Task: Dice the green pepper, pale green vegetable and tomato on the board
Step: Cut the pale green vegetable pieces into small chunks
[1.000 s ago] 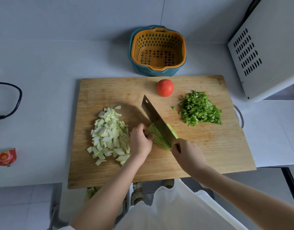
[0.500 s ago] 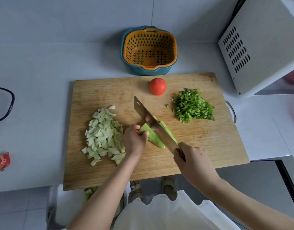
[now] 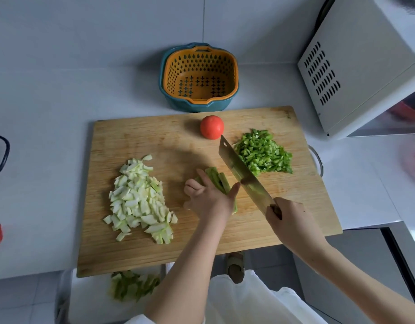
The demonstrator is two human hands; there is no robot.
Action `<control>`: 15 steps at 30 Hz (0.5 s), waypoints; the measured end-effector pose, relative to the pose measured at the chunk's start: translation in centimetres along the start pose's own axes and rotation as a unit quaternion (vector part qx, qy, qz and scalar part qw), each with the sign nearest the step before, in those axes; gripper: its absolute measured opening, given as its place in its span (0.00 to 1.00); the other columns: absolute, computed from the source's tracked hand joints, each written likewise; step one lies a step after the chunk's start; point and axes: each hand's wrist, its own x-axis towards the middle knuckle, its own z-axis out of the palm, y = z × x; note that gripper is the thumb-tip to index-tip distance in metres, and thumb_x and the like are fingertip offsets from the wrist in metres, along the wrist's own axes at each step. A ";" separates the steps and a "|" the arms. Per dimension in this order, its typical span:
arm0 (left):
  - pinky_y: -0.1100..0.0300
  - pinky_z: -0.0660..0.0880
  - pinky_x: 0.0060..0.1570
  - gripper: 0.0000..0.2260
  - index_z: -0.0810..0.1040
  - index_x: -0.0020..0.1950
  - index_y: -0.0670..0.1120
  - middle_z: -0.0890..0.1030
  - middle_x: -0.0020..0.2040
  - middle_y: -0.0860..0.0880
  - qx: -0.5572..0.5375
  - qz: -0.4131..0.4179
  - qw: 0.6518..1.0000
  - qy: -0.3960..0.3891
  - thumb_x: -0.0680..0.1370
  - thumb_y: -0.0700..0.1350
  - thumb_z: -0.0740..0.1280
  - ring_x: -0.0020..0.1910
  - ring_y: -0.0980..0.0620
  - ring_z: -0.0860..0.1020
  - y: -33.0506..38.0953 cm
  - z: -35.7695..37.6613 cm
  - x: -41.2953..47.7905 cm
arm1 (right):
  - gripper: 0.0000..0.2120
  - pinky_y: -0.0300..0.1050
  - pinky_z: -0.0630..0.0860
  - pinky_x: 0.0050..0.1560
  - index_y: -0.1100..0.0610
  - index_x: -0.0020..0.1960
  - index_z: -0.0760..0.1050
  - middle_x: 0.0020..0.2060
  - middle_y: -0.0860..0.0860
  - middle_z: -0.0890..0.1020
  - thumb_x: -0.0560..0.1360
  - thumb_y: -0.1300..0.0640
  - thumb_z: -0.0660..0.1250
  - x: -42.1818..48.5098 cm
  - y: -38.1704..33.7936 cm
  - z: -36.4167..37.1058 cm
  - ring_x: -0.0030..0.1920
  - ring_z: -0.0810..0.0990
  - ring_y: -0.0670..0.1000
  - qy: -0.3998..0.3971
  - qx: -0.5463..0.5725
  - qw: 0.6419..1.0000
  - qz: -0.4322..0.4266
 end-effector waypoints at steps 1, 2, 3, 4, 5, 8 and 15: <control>0.48 0.68 0.55 0.47 0.39 0.76 0.45 0.55 0.67 0.38 0.008 0.000 1.000 0.002 0.71 0.72 0.56 0.66 0.40 0.57 0.2 0.2 0.0 | 0.17 0.43 0.57 0.25 0.55 0.30 0.60 0.24 0.50 0.67 0.77 0.58 0.58 0.1 0.3 0.0 0.24 0.63 0.50 -0.004 0.001 1.000 0.003; 0.47 0.68 0.56 0.47 0.39 0.76 0.44 0.55 0.68 0.38 0.011 0.006 1.000 0.007 0.72 0.70 0.60 0.67 0.40 0.57 0.3 0.3 0.0 | 0.17 0.43 0.57 0.25 0.55 0.30 0.60 0.24 0.50 0.67 0.77 0.58 0.58 0.2 0.6 0.0 0.24 0.63 0.50 -0.007 0.000 1.000 0.004; 0.47 0.68 0.57 0.48 0.38 0.76 0.44 0.55 0.69 0.37 0.014 0.019 1.000 0.016 0.72 0.67 0.62 0.68 0.40 0.57 0.2 0.4 -0.1 | 0.17 0.43 0.58 0.25 0.55 0.31 0.61 0.24 0.50 0.68 0.77 0.57 0.58 0.2 0.8 0.0 0.25 0.64 0.50 -0.009 -0.001 1.000 0.002; 0.47 0.68 0.58 0.48 0.38 0.76 0.43 0.55 0.69 0.37 0.020 0.041 0.999 0.029 0.72 0.65 0.65 0.68 0.40 0.58 0.1 0.3 0.0 | 0.16 0.43 0.58 0.25 0.55 0.31 0.61 0.24 0.50 0.68 0.77 0.57 0.58 0.3 1.0 0.0 0.25 0.65 0.50 -0.012 -0.002 1.000 0.001; 0.47 0.68 0.59 0.49 0.39 0.76 0.43 0.57 0.70 0.38 0.028 0.070 0.996 0.043 0.72 0.63 0.66 0.67 0.41 0.59 -0.2 0.2 0.1 | 0.16 0.43 0.59 0.26 0.55 0.31 0.61 0.24 0.50 0.69 0.77 0.57 0.58 0.5 1.1 0.1 0.25 0.65 0.50 -0.014 -0.003 1.000 0.000; 0.49 0.64 0.65 0.50 0.39 0.76 0.42 0.61 0.71 0.42 0.046 0.159 0.984 0.068 0.71 0.58 0.70 0.67 0.42 0.61 -1.7 -0.7 1.5 | 0.16 0.42 0.60 0.25 0.54 0.31 0.62 0.26 0.50 0.70 0.77 0.56 0.57 1.1 1.2 0.1 0.25 0.67 0.50 -0.027 -0.015 1.000 -0.001; 0.59 0.46 0.72 0.47 0.41 0.76 0.40 0.52 0.77 0.44 -0.008 0.239 0.967 0.088 0.73 0.57 0.69 0.76 0.46 0.51 -5.5 -1.2 2.6 | 0.18 0.39 0.58 0.24 0.52 0.31 0.59 0.25 0.48 0.68 0.79 0.57 0.57 2.9 0.3 1.1 0.24 0.64 0.47 -0.036 -0.032 0.998 -0.044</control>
